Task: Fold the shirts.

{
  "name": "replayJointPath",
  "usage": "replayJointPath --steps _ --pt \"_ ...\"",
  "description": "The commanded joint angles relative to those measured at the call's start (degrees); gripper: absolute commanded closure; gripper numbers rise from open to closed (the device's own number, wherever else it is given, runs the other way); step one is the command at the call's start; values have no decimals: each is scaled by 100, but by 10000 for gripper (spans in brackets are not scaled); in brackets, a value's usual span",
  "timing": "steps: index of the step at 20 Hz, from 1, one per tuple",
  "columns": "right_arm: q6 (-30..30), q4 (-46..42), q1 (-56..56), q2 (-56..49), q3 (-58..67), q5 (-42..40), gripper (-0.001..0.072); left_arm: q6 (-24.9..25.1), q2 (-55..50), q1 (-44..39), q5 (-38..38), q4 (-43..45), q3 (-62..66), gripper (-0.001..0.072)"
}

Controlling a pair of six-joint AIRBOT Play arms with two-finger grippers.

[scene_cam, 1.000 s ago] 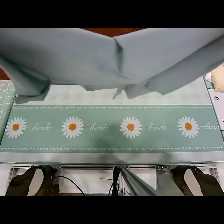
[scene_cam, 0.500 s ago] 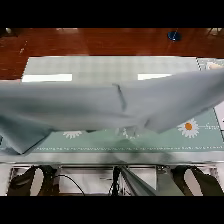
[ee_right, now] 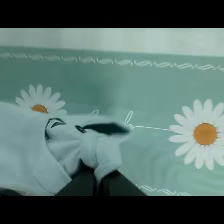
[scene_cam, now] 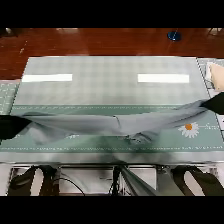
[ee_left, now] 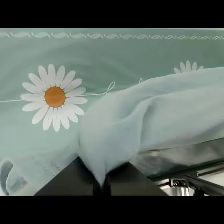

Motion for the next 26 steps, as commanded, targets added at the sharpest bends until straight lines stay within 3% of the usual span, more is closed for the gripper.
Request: replayJointPath --steps 1,5,9,13,20,21,22,23,24,25,26 --pt "103 -435 730 -691 -616 -1714 694 575 -76 0 1453 -166 -1388 686" --pt "103 -330 780 -1818 -616 -3418 694 1224 -702 0 3322 -168 -2059 686" --pt "-15 131 780 -2712 -616 -4011 694 1338 -1558 -2 4548 -378 -2074 685" --pt "-50 673 780 -3230 -616 -4686 693 1919 -2509 -199 4837 -973 -2074 685" --pt "-282 686 780 -3617 -616 -4885 692 1915 -3689 -658 5401 -1104 -2074 677" --pt "-328 684 780 -3617 -616 -4933 688 1915 -3727 -643 5480 -1174 -2072 618" --pt "-356 695 780 -3611 -614 -5012 598 1915 -3722 -643 5613 -1169 -2059 504" --pt "-354 695 780 -3598 -610 -5031 406 1915 -3707 -614 5681 -1156 -1987 370" --pt "-363 664 752 -3545 -595 -4979 320 1915 -3700 -540 5624 -1154 -1851 275" --pt "-380 629 697 -3453 -584 -4903 309 1912 -3681 -400 5490 -1150 -1655 141" --pt "-398 557 605 -3314 -584 -4811 310 1912 -3650 -184 5230 -1104 -1412 94"
